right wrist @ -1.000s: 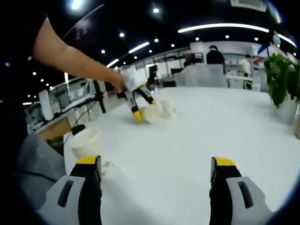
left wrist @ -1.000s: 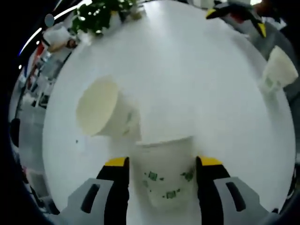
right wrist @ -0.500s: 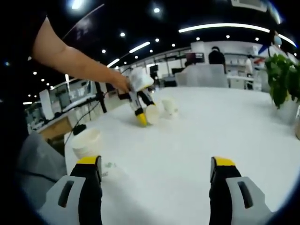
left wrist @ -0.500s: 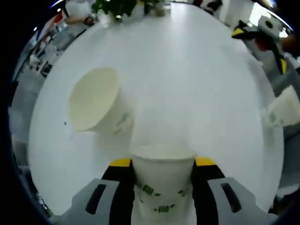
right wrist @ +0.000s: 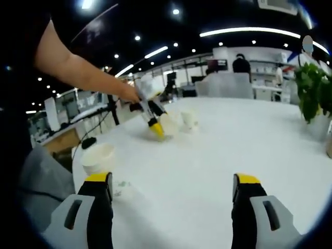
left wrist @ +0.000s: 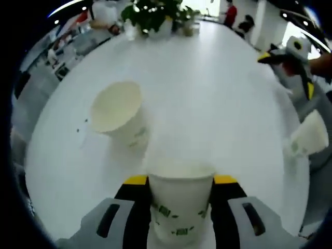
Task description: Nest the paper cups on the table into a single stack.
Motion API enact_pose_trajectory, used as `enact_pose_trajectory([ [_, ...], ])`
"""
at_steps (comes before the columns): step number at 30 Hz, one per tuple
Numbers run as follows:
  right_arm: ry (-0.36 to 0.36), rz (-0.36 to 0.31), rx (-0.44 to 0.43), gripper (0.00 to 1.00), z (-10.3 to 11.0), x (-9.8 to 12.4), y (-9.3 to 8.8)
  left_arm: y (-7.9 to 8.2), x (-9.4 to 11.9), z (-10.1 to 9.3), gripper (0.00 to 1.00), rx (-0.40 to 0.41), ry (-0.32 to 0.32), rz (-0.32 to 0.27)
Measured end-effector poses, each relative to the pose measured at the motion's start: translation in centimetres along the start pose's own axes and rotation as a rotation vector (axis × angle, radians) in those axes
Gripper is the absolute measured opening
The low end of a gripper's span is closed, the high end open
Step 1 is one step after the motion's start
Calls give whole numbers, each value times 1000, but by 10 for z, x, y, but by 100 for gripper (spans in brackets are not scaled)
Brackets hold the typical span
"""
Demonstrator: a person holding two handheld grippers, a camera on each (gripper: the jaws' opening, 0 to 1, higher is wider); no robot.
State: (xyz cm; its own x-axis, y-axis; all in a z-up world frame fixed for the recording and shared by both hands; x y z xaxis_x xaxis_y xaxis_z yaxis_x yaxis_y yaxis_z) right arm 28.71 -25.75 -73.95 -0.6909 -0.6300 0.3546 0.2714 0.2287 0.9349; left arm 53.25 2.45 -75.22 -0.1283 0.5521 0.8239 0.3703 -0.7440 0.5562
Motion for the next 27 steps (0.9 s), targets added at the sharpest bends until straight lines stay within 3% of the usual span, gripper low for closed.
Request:
enact_pose_trajectory([
  [2, -1, -1, 2, 94, 0, 0, 1, 2, 7, 3, 41, 22, 19, -52],
  [6, -13, -12, -3, 94, -2, 2, 6, 10, 29, 11, 41, 135, 63, -268],
  [9, -20, -20, 1, 94, -5, 3, 12, 17, 43, 7, 41, 176, 79, -376],
  [13, -19, -22, 18, 95, -7, 3, 18, 22, 57, 1, 41, 176, 93, -456],
  [17, -20, -34, 31, 95, -7, 3, 27, 31, 73, -5, 41, 192, 111, -585],
  [24, -15, -41, 47, 95, -3, 3, 31, 47, 112, -8, 41, 241, 160, -859],
  [26, -15, -42, 49, 95, -1, 3, 32, 53, 124, -11, 41, 284, 135, -950],
  [27, -14, -43, 51, 95, -1, 4, 33, 55, 128, -10, 40, 293, 139, -969],
])
Point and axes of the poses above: the point that each gripper's makers call its tool centre point, and the gripper's own axes: x roughly backward along the fingers, z roughly to its left, y roughly out of its top, the point moved 9 cm from there along x, roughly backward along the fingers, and after that the axes turned 9 degrees about x, right-handed, at the moved point
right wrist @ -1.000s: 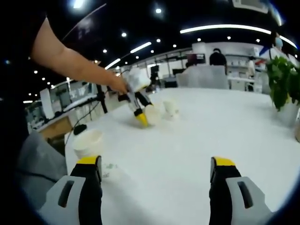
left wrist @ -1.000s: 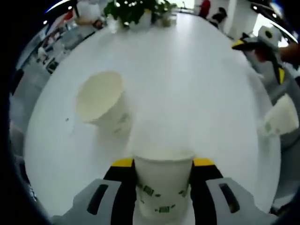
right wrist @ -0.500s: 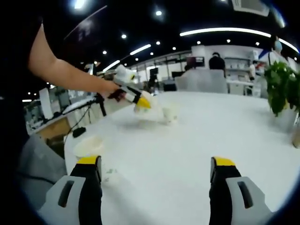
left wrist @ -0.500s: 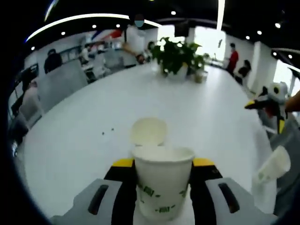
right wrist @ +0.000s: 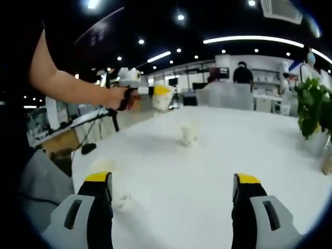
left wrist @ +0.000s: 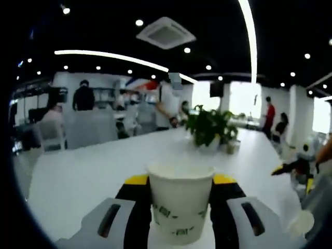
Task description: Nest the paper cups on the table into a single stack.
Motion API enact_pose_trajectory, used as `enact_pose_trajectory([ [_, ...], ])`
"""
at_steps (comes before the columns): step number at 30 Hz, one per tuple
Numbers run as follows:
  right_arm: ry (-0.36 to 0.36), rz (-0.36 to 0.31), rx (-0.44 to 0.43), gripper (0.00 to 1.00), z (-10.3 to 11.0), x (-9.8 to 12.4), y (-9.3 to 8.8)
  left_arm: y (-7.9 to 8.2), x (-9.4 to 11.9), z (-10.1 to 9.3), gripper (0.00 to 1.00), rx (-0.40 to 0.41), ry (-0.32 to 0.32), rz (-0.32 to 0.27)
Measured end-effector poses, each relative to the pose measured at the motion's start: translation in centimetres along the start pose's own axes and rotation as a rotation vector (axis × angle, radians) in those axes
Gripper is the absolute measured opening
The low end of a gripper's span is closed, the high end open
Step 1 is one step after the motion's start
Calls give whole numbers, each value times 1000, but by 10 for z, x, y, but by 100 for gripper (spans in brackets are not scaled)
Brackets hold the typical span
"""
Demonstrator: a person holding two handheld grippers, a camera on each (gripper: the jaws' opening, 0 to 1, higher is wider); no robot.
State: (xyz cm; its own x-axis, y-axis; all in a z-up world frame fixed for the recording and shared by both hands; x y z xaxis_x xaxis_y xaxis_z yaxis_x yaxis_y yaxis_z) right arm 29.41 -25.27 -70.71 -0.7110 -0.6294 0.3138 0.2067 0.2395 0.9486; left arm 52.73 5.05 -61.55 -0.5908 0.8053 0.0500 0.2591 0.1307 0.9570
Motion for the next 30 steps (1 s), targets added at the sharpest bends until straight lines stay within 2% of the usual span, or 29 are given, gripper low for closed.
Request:
enact_pose_trajectory([
  [3, 2, -5, 9, 95, -1, 0, 4, 11, 3, -4, 40, -3, -5, -29],
  [6, 1, -10, 14, 95, -1, 0, 6, 16, 1, -7, 41, -7, -14, -36],
  [13, 14, -12, 27, 95, 4, 0, 8, 18, 2, -12, 41, 1, -30, -48],
  [19, 10, -3, 27, 100, 4, 1, 10, 21, 9, -22, 41, -6, -38, -54],
  [21, 13, 6, 41, 100, 5, 2, 10, 22, 10, -27, 42, 9, -42, -52],
  [24, 9, -6, 47, 100, 5, 6, 12, 24, 11, -36, 42, -9, -53, -57],
  [30, 5, 4, 11, 100, 1, 8, 10, 27, 11, -54, 42, -26, -77, -58],
])
Point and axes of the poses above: the point that each gripper's makers call its tool centre point, and the gripper's own axes: x roughly backward along the fingers, z roughly to its left, y roughly out of its top, the point moved 9 cm from there along x, roughly backward along the fingers, and after that the axes turned 9 degrees about x, right-handed, at the moved point
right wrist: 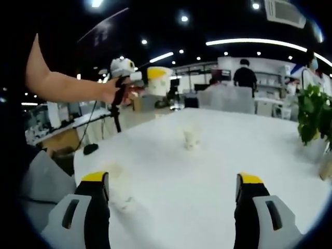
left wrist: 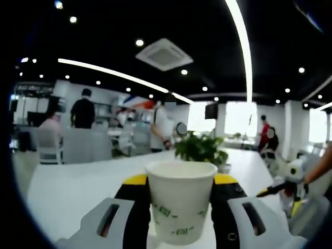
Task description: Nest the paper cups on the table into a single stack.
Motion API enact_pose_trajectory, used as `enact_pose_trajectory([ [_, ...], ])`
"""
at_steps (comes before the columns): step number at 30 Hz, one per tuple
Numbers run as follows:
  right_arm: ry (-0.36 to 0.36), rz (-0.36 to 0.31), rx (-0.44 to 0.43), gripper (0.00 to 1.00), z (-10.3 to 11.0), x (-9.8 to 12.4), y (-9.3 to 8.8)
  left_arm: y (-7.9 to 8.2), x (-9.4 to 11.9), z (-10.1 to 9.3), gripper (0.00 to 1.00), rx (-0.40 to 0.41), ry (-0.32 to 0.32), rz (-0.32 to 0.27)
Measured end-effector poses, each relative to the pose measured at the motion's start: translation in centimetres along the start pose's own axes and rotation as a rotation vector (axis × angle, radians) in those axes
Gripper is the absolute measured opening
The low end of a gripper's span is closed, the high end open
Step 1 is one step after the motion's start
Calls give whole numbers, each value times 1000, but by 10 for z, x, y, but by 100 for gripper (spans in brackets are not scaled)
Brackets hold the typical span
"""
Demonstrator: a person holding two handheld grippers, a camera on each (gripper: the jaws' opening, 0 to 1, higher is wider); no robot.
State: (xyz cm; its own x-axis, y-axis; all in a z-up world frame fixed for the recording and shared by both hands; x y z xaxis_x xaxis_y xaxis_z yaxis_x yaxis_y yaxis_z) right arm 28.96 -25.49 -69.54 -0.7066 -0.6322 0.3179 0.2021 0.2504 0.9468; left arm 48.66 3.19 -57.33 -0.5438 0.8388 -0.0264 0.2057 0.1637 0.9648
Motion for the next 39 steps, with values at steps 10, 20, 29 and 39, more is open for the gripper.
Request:
enact_pose_trajectory([
  [10, -10, -29, -27, 100, 0, 8, 7, -1, -5, -16, 43, -11, -32, 7],
  [20, -1, -40, -2, 100, 6, 19, 9, -1, -2, -48, 43, -54, -52, -8],
  [29, -6, -63, 2, 100, 11, 28, 9, -3, 4, -73, 43, -81, -82, 0],
  [39, -15, -82, 1, 100, 11, 34, 12, -4, 10, -95, 42, -65, -99, -48],
])
Point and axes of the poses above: the point that each gripper's makers call its tool centre point, and the gripper's own axes: x roughly backward along the fingers, z roughly to its left, y roughly out of its top, the point moved 9 cm from there along x, roughly backward along the fingers, and after that the axes turned 9 degrees about x, right-handed, at the moved point
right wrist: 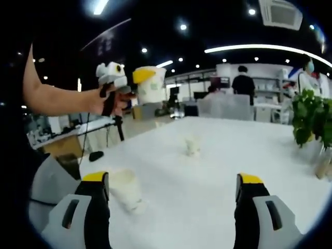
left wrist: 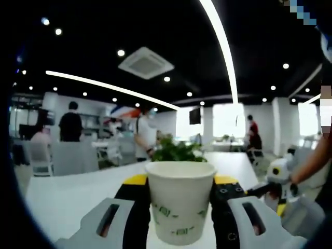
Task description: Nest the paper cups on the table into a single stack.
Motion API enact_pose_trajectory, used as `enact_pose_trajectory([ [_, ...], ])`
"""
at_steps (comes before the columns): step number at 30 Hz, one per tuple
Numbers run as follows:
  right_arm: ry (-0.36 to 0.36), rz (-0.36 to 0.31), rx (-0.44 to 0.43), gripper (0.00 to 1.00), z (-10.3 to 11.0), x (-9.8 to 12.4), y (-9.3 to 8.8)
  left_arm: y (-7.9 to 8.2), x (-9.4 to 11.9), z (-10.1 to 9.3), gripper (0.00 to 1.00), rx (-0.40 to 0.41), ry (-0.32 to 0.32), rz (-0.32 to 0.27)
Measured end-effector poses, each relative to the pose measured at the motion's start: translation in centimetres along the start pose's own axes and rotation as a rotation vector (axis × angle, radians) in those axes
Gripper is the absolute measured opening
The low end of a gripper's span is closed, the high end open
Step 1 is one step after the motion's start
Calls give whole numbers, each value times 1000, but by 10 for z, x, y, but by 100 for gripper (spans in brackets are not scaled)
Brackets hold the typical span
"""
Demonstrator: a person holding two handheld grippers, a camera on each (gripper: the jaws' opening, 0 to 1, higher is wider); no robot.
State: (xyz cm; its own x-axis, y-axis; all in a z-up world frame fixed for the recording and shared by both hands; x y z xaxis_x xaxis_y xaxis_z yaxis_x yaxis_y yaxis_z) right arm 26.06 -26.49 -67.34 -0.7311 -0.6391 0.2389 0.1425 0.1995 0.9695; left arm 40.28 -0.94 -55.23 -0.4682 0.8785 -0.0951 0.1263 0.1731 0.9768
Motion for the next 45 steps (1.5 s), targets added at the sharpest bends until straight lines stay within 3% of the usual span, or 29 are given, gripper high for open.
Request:
enact_pose_trajectory([
  [15, 3, -20, -11, 100, 3, 10, -1, -5, 6, -27, 43, 8, 5, -65],
  [31, -10, -31, -33, 100, 5, 13, -5, -19, 9, -49, 43, 1, -26, -67],
  [45, -20, -32, -45, 100, 6, 16, -10, -21, 17, -68, 44, -7, -51, -67],
])
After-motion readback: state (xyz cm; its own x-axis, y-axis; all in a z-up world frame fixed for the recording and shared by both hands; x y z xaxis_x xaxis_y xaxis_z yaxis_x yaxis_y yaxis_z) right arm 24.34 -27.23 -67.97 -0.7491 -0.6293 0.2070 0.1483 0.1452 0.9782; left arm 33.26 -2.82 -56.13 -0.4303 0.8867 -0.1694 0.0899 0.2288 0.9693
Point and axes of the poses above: the point that each gripper's makers call its tool centre point, and the gripper's own axes: x roughly backward along the fingers, z roughly to its left, y roughly out of its top, the point moved 9 cm from there along x, roughly backward along the fingers, and after that the axes turned 9 degrees about x, right-handed, at the moved point
